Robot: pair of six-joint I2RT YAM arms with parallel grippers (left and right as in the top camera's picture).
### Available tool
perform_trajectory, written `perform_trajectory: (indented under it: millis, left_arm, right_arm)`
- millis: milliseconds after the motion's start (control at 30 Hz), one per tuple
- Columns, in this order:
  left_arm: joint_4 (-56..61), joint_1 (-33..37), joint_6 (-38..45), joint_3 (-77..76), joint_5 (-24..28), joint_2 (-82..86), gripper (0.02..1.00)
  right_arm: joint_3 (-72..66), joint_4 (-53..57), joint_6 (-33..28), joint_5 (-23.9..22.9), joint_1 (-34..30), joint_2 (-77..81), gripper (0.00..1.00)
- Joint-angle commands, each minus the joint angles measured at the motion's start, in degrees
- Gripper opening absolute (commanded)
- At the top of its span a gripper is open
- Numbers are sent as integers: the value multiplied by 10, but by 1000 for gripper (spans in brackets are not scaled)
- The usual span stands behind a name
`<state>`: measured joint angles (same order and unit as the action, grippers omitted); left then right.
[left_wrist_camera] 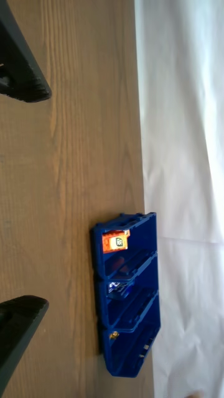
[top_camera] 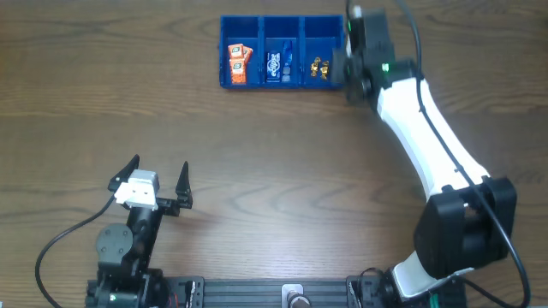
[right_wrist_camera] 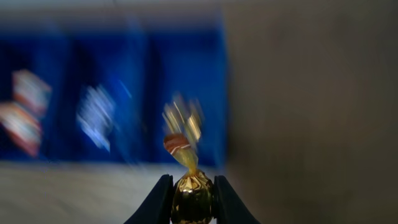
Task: Sort Candies Into Trays
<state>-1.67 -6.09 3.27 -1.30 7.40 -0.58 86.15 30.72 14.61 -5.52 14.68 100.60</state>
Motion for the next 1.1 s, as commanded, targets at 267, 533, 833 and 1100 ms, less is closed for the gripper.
perform_trajectory:
  millis: [267,533,833,1100]
  left_arm:
    - [-20,1,6,10,10,4,998]
    - [-20,1,6,10,10,4,998]
    - [-20,1,6,10,10,4,998]
    - [-20,1,6,10,10,4,993]
  right_arm:
    - [186,-9,-27,-41,28,189,86]
    - [186,-10,-25,-41,28,229,108]
    - [186,-14,-25,-41,28,229,779]
    - [176,-4,-62,-55,29,182,998]
